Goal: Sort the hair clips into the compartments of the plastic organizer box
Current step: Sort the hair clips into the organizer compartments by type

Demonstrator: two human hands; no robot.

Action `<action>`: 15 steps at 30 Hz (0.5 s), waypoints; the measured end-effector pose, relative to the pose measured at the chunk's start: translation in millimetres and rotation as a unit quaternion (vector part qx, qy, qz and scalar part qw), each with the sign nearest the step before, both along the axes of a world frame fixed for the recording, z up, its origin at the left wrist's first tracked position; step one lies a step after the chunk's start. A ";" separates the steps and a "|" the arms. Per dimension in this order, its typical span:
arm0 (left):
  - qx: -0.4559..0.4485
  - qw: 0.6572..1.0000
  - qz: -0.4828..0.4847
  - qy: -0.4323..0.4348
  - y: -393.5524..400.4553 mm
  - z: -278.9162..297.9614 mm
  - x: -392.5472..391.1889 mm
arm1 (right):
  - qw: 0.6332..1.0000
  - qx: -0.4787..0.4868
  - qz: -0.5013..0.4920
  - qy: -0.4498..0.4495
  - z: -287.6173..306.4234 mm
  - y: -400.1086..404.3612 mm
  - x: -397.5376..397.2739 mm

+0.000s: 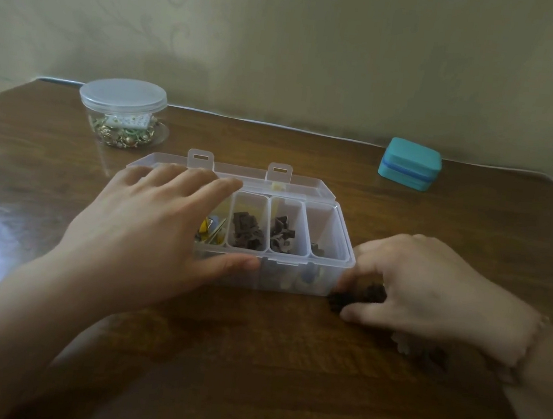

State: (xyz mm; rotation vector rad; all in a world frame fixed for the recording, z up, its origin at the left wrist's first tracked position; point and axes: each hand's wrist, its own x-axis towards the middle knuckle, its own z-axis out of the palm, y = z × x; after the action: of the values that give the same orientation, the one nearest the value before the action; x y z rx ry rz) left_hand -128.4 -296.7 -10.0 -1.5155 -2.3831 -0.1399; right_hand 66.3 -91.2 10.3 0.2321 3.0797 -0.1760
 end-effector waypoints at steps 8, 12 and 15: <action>0.007 1.000 -0.003 0.004 0.0 -0.7 0.3 | 0.944 -0.175 -0.056 0.275 19.1 16.5 12.4; 0.013 1.000 -0.007 0.012 0.6 -2.5 -0.7 | 0.951 -0.175 -0.045 0.249 3.4 -0.9 -2.3; 0.017 1.000 -0.010 0.016 1.0 -3.2 -1.3 | 0.960 -0.100 -0.064 0.251 6.2 6.5 1.2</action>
State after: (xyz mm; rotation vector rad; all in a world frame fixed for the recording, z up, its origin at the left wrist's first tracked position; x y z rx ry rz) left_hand -129.6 -295.7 -13.2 -1.5150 -2.3283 -0.1588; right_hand 67.5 -84.7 16.5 0.4393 3.5061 -0.6450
